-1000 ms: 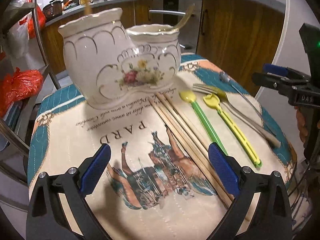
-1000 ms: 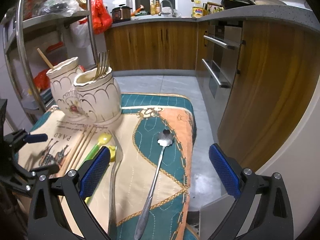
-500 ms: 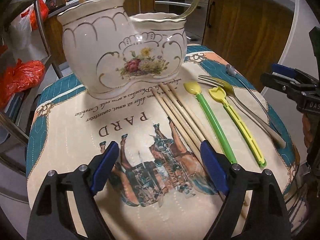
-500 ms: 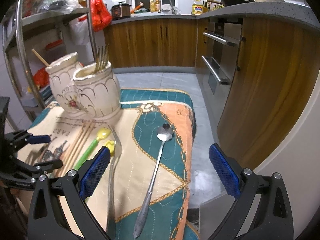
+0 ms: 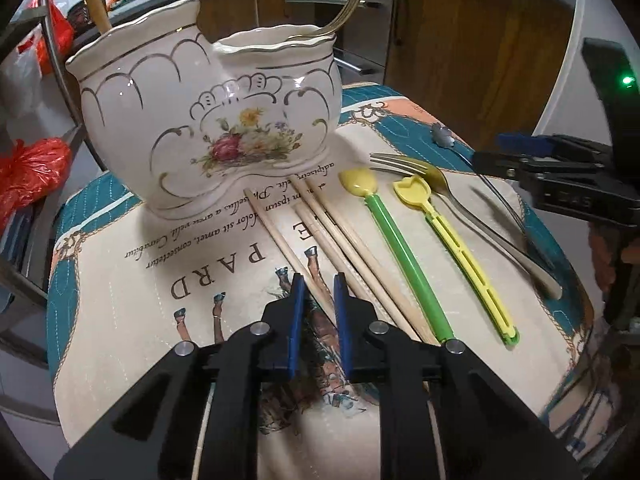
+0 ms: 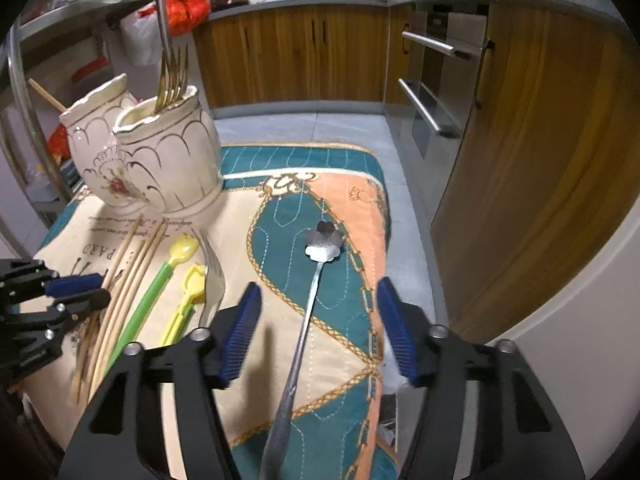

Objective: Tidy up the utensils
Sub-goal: 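Grasp another wooden chopstick with the left tool while the right tool grasps a long silver spoon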

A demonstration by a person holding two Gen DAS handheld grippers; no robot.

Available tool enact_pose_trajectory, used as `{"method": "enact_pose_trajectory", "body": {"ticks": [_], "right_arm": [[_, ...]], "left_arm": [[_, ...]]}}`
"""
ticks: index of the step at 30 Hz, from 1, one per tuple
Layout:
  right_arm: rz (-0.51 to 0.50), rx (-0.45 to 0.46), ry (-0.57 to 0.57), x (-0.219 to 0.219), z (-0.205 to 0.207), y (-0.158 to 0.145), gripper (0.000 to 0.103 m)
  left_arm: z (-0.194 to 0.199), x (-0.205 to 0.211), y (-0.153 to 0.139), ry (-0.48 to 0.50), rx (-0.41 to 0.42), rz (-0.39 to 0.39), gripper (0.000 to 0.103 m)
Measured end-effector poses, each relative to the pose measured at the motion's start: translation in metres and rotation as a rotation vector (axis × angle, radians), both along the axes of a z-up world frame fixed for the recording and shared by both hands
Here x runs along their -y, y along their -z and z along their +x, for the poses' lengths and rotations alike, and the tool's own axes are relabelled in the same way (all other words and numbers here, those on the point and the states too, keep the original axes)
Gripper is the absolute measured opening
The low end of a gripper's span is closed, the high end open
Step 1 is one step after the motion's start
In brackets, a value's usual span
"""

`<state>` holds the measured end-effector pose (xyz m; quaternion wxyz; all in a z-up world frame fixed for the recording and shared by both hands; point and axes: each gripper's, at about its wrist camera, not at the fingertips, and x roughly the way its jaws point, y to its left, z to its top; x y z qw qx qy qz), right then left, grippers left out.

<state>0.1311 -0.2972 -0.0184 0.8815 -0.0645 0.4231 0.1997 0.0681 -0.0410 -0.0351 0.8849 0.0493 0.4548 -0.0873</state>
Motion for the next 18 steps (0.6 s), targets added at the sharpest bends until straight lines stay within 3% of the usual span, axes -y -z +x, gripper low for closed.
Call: {"method": "enact_pose_trajectory", "body": {"ticks": [4,8,10,18], "right_arm": [[-0.011,-0.038,-0.014,-0.007,0.005,0.01,0.028],[-0.015,-0.041,-0.016,-0.009,0.009,0.013,0.022],[-0.008,-0.048,-0.026,-0.011,0.009,0.013,0.007],[0.0,-0.083,-0.085,-0.016,0.003,0.007,0.006]], "left_arm": [[-0.002,-0.008,-0.002,0.018,-0.008,0.004,0.009],[-0.008,-0.023,-0.005,0.038,-0.023,0.003,0.006],[-0.009,-0.029,-0.006,0.043,-0.03,0.004,0.005],[-0.021,-0.043,-0.006,0.066,-0.056,0.004,0.005]]}}
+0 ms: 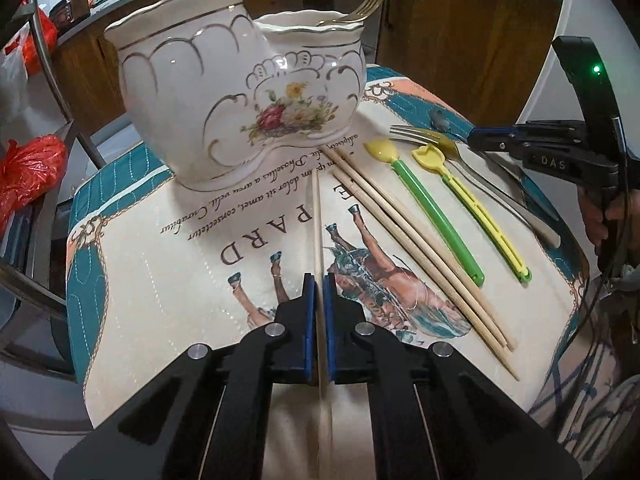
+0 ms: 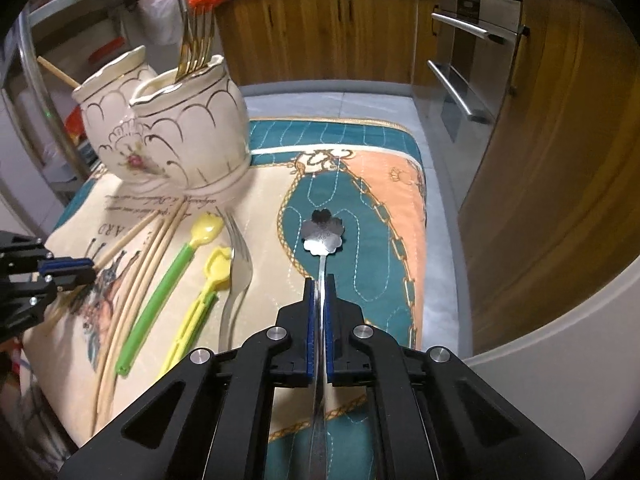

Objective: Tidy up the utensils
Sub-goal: 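Grasp another wooden chopstick with the left tool while the right tool grasps a long silver spoon, then lift the chopstick over the tall vase while the right tool carries the spoon over the short vase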

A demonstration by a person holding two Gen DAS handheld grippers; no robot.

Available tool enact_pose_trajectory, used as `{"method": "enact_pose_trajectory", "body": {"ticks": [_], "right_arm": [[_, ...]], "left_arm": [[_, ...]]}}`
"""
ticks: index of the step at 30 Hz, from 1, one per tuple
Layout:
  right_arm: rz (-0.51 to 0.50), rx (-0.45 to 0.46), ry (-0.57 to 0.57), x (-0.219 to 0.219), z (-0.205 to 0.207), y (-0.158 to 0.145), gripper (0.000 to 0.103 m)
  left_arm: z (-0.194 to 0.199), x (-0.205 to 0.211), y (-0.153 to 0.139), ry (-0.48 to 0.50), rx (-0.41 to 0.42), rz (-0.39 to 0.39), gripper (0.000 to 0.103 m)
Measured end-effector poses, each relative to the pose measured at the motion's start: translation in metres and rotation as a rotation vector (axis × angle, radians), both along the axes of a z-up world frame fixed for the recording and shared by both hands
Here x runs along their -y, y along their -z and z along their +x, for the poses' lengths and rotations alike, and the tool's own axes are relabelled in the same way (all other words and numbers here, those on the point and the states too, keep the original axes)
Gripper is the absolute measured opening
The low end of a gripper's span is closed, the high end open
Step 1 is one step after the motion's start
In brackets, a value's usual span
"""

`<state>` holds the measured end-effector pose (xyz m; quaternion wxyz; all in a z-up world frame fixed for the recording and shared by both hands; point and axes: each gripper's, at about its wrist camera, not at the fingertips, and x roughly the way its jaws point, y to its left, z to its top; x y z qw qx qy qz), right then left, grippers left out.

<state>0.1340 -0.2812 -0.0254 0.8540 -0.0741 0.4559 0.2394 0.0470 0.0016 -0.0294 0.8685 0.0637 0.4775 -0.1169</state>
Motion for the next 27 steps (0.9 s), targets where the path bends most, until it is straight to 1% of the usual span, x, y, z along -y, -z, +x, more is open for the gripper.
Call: {"method": "enact_pose_trajectory", "body": {"ticks": [2,6,8,9,10,11,12,14,23,27], "right_arm": [[-0.018,-0.003,0.005,-0.001,0.002,0.002,0.014],[-0.021,0.006,0.006,-0.004,0.002,0.003,0.015],[-0.021,0.015,-0.002,-0.006,0.001,0.004,0.01],[-0.015,0.015,-0.009,-0.006,0.001,0.004,0.005],[-0.009,0.013,-0.012,-0.007,0.0,0.004,0.004],[-0.008,0.012,-0.011,-0.008,-0.001,0.004,0.004],[-0.005,0.015,-0.012,-0.008,-0.003,0.002,0.004],[0.015,0.032,-0.017,-0.007,-0.006,-0.002,0.004],[0.154,0.195,-0.072,0.0,-0.036,-0.048,0.003],[0.206,0.274,-0.101,0.002,-0.049,-0.065,0.002]], "left_arm": [[0.0,-0.001,0.001,-0.007,0.001,-0.009,0.006],[0.0,0.001,0.003,-0.027,0.021,-0.028,0.009],[0.002,0.003,0.005,-0.036,0.036,-0.032,0.009],[0.002,0.003,0.005,-0.038,0.046,-0.033,0.009],[0.002,0.004,0.006,-0.037,0.059,-0.03,0.008],[0.001,0.004,0.006,-0.037,0.068,-0.022,0.004],[0.002,0.004,0.006,-0.036,0.073,-0.021,0.004],[0.0,0.0,0.003,-0.031,0.085,-0.048,0.004],[-0.014,-0.018,-0.023,-0.014,0.207,-0.103,0.004],[-0.019,-0.02,-0.03,-0.008,0.239,-0.113,0.004]]}}
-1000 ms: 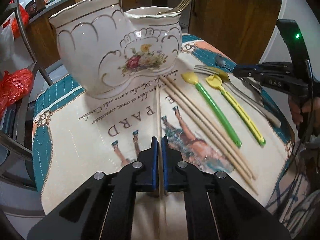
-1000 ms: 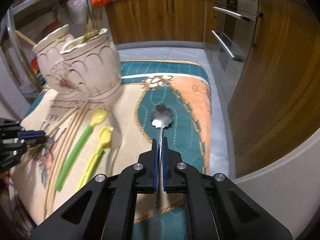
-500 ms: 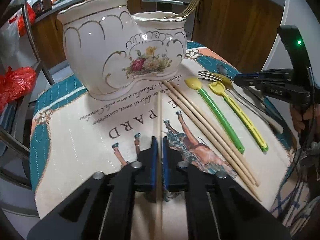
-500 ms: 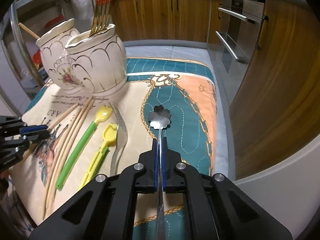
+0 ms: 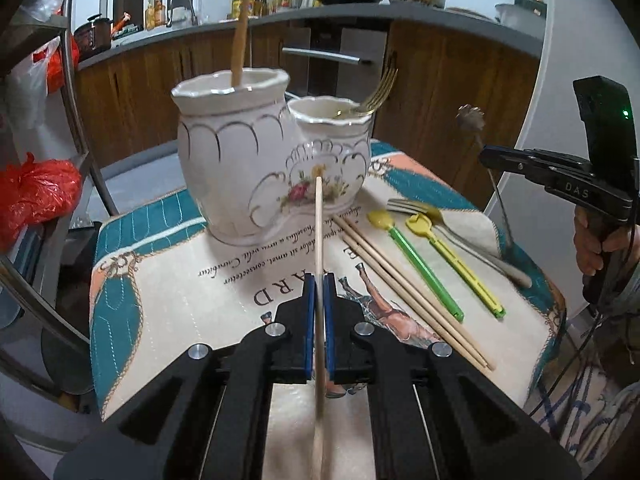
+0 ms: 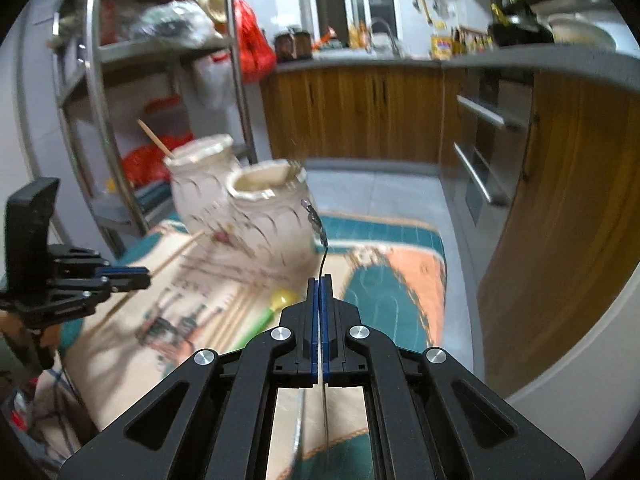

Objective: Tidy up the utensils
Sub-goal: 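Lift the chopstick over the tall vase while the right tool carries the spoon over the short vase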

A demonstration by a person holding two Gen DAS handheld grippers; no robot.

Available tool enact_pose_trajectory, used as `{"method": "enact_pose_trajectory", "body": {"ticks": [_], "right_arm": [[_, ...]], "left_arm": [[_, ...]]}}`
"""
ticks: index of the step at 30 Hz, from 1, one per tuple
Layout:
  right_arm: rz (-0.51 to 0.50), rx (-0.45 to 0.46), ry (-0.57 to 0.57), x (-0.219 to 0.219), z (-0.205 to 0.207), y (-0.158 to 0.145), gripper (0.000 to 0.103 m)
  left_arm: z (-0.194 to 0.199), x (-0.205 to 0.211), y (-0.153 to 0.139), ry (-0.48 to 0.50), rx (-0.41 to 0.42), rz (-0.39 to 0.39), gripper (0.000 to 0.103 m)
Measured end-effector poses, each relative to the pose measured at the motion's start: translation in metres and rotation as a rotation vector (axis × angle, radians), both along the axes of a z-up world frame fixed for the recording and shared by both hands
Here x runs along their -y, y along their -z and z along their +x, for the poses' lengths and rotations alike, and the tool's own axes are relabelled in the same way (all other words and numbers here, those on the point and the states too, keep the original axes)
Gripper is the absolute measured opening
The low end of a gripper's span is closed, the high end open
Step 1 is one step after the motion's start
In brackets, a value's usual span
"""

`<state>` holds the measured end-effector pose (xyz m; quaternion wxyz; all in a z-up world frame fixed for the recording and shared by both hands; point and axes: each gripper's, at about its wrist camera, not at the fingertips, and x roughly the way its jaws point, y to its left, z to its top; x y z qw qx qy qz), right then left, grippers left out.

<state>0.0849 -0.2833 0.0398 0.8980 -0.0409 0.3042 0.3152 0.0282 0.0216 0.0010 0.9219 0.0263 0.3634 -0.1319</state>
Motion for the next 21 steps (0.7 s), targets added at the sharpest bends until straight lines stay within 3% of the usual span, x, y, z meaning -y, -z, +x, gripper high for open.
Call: {"method": "enact_pose_trajectory", "body": {"ticks": [8,14,18,21], "right_arm": [[0.033,0.074,-0.022,0.002,-0.01,-0.018,0.002],[0.066,0.145,-0.004,0.001,-0.013,-0.041,0.002],[0.107,0.178,-0.01,-0.003,-0.008,-0.062,0.002],[0.136,0.196,-0.023,-0.01,-0.003,-0.079,0.002]], "left_arm": [[-0.015,-0.005,-0.014,0.023,0.084,-0.028,0.004],[-0.036,-0.012,-0.047,0.052,0.265,-0.052,0.004],[-0.042,-0.023,-0.087,0.051,0.43,-0.118,0.004],[-0.037,-0.031,-0.109,0.04,0.501,-0.156,0.004]]}}
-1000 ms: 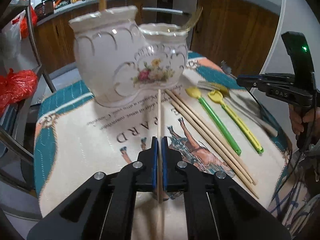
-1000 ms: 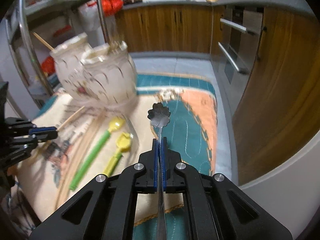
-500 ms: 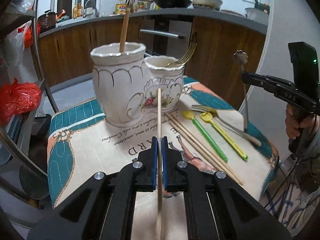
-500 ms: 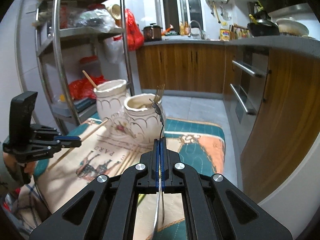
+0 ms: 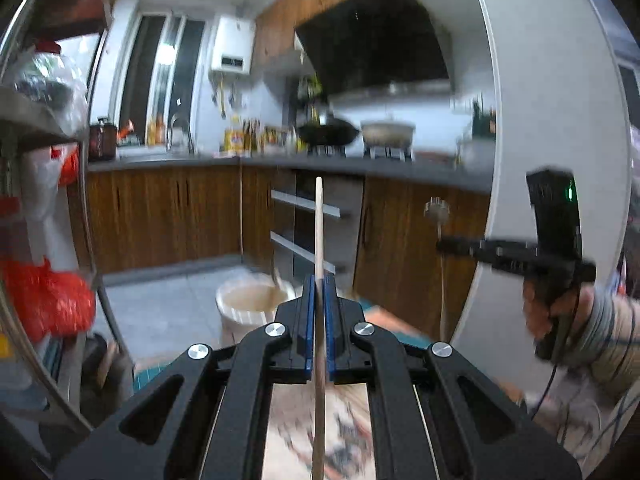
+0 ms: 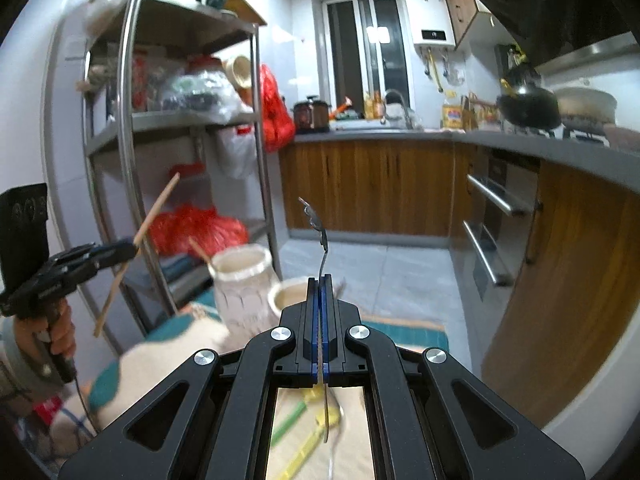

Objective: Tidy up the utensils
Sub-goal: 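Lift the chopstick over the tall vase while the right tool carries the spoon over the short vase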

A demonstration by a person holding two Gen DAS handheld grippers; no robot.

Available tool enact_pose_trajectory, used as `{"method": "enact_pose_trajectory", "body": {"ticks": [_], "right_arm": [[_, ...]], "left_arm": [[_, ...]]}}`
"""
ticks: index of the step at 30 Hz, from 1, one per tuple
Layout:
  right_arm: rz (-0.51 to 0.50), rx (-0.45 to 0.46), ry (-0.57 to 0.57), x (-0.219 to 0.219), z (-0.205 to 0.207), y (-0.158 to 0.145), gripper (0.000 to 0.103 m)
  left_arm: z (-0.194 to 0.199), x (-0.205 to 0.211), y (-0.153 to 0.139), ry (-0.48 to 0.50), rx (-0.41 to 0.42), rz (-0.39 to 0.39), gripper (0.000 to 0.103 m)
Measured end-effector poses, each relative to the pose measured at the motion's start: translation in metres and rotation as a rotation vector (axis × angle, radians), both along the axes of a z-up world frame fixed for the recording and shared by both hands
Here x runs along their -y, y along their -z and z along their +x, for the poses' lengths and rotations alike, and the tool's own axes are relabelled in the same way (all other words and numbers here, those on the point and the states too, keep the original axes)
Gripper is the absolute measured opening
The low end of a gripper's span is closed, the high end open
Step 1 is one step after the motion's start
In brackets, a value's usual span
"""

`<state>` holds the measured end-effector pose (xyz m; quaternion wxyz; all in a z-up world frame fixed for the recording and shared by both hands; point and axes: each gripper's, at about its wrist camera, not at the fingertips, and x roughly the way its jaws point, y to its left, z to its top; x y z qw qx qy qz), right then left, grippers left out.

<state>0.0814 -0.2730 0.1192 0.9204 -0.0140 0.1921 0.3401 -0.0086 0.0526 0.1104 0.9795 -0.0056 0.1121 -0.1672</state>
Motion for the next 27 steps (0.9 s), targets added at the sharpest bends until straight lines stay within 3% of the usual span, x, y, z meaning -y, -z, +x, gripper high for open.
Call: {"method": "enact_pose_trajectory", "body": {"ticks": [5,10,18,23,27], "right_arm": [[0.048,0.004,-0.035,-0.013,0.012,-0.022,0.002],[0.117,-0.009,-0.051,-0.033,0.032,-0.037,0.002],[0.178,0.003,0.035,-0.054,0.074,-0.049,0.002],[0.15,0.001,0.078,-0.064,0.104,-0.036,0.002],[0.141,-0.022,0.047,-0.067,0.12,-0.024,0.002]], "left_arm": [[0.034,-0.023,-0.023,-0.02,0.038,-0.091,0.004],[0.085,-0.039,-0.025,-0.023,0.033,-0.168,0.004],[0.145,-0.028,-0.02,-0.045,0.03,-0.191,0.004],[0.173,-0.026,-0.007,-0.1,0.003,-0.187,0.004],[0.184,-0.032,0.007,-0.112,-0.032,-0.214,0.004]]}}
